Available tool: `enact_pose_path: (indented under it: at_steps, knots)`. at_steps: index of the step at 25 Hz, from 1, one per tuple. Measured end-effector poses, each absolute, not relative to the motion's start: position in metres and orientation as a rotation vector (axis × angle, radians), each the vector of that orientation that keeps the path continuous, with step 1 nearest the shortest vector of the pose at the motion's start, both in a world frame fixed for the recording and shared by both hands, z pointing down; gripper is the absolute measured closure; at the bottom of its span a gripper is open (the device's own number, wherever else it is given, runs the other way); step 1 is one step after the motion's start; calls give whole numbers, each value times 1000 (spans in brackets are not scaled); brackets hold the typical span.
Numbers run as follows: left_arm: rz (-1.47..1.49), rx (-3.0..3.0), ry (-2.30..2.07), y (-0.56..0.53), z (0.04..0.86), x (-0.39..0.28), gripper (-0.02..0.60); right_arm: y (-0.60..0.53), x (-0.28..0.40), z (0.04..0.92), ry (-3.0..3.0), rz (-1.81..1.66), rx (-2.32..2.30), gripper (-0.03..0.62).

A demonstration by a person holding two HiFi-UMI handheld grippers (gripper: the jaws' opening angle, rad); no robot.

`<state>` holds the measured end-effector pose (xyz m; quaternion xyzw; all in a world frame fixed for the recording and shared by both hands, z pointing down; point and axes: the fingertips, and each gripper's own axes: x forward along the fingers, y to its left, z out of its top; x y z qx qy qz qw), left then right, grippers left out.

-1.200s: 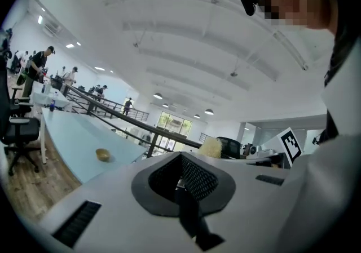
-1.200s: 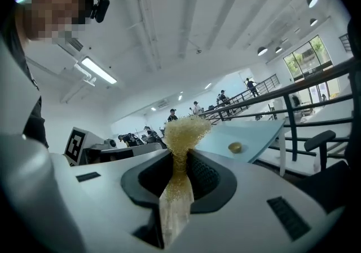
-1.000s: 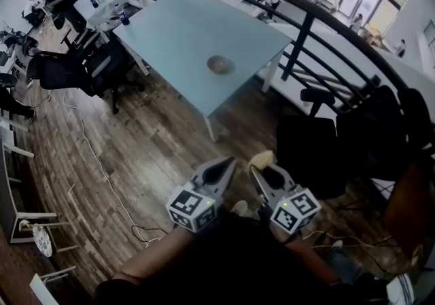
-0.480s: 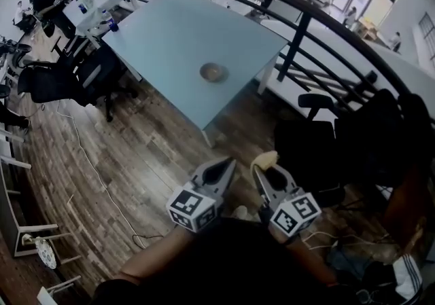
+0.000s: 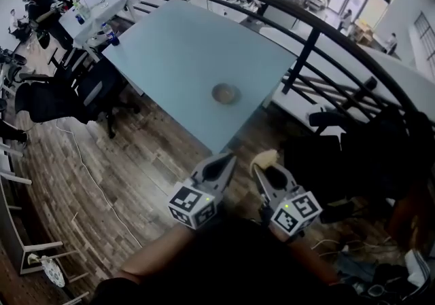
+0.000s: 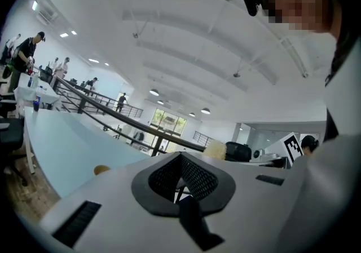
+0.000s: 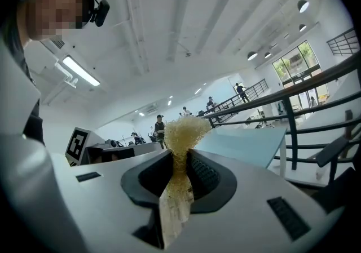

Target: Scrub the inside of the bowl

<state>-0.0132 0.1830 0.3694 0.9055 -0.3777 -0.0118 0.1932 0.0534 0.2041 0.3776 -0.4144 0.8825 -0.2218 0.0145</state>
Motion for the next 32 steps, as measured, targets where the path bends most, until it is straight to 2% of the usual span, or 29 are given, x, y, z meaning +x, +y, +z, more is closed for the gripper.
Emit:
enact_pose_path:
  at_steps: [13,26,32]
  knots:
    - [-123,2584,-1029,112,353,-101,584,139,-41,371,2760,-655,-1291,516]
    - [-117,2503,-1156,57,367,-123,583,78,-58,379,2832,-690,-1174,517]
    - [-114,2438,-1211,2,372,-107,583,21,-39,387,2875,-703,-1143,516]
